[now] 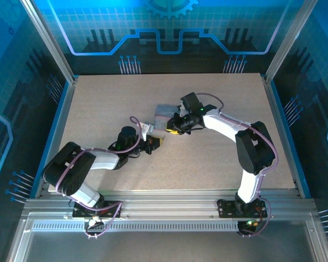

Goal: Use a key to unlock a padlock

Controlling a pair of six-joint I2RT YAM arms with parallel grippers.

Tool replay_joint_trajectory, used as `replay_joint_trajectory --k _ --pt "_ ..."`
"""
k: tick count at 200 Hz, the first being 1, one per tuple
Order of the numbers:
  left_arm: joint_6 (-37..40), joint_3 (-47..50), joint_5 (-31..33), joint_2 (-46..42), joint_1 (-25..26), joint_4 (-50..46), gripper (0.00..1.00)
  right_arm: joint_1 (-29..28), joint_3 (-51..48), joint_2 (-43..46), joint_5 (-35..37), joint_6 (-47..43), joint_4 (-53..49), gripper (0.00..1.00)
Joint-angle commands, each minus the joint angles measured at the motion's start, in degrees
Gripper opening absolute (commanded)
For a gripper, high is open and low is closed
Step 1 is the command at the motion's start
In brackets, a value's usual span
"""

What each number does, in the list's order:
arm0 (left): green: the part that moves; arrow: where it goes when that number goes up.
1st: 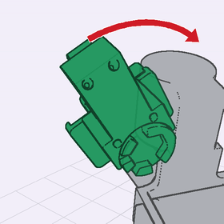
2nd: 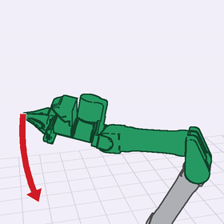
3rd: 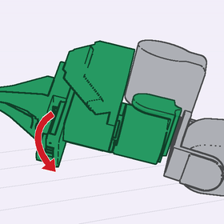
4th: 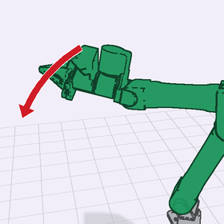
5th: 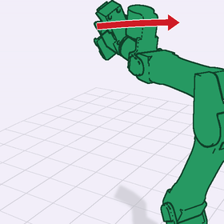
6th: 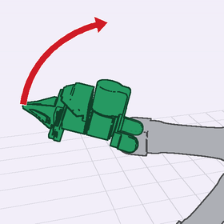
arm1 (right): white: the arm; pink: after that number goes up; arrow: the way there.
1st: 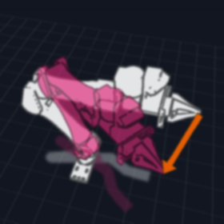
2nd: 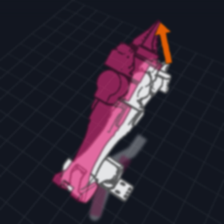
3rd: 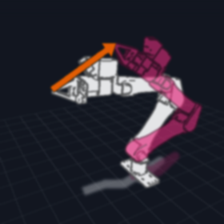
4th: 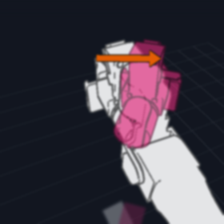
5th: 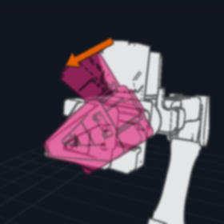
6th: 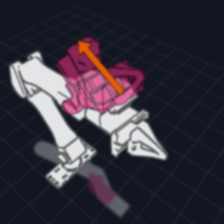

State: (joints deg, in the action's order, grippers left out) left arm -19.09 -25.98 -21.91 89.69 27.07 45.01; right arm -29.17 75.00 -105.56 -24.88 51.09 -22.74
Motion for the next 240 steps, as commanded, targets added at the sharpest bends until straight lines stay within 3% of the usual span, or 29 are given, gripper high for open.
replay_joint_trajectory --k 1,47,125,240 --pt "2.3 0.6 0.2 1.6 0.3 5.1 0.00 0.9 0.8 1.8 -5.4 0.9 1.9 0.00" --pt "4.7 1.4 0.3 4.1 0.2 9.2 0.00 1.5 1.1 1.5 -8.4 0.8 1.5 0.00" --pt "6.2 5.6 1.5 12.1 -0.1 29.7 0.00 2.1 3.7 2.1 -10.3 -0.9 -2.8 0.00" --pt "8.2 5.1 0.7 8.8 -0.1 28.2 0.00 2.4 3.7 2.2 -10.6 -1.6 -3.8 0.00"
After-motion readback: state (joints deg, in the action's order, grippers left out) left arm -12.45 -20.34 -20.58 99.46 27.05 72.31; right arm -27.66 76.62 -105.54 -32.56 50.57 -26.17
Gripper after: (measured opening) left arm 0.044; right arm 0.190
